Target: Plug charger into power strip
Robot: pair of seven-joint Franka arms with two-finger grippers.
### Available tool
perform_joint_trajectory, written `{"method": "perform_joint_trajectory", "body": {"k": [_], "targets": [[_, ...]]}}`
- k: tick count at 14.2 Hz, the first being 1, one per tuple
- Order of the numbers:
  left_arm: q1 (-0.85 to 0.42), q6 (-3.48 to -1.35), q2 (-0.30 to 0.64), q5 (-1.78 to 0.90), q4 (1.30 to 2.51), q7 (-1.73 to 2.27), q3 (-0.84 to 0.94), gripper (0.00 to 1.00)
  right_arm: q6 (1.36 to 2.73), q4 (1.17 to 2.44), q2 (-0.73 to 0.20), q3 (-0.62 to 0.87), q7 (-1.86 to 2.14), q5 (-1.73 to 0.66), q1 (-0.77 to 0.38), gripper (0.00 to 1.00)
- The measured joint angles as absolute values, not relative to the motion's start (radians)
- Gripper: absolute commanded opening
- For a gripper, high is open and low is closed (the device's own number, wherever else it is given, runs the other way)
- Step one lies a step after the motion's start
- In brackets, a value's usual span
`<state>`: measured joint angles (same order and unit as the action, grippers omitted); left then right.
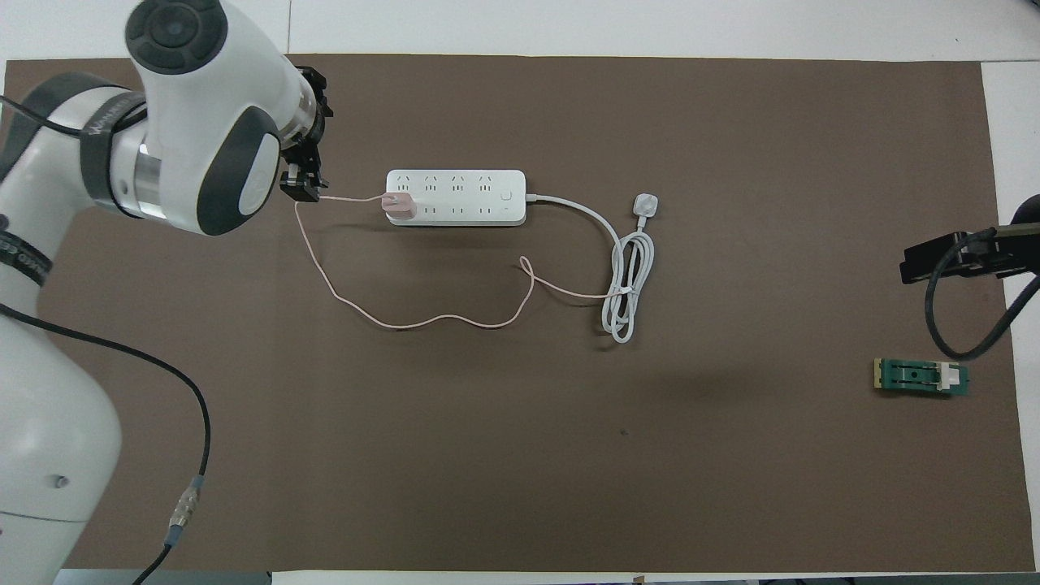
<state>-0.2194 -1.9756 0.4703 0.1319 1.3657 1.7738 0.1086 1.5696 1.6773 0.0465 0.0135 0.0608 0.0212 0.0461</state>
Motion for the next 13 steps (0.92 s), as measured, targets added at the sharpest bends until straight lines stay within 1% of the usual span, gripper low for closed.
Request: {"method": "perform_joint_trajectory", "body": {"k": [2,5,9,13], "targets": [[-0.159,-1.926,0.413,0.132,1.365,1.609,0.109,1.00,1.570,1.677,0.047,0.014,0.061,0.021,0.046,1.00],[-0.067,-1.840,0.354,0.133,1.366,1.275,0.107,1.00,1.570,1.677,0.047,0.014,0.061,0.021,0.046,1.00],[0.042,-1.768,0.304,0.132,1.367,0.814,0.099,1.00,1.570,1.677,0.047,0.014,0.061,0.021,0.046,1.00],[0.100,-1.655,0.265,0.132,1.368,0.537,0.098,1.00,1.570,1.677,0.047,0.014,0.061,0.021,0.046,1.00]]}}
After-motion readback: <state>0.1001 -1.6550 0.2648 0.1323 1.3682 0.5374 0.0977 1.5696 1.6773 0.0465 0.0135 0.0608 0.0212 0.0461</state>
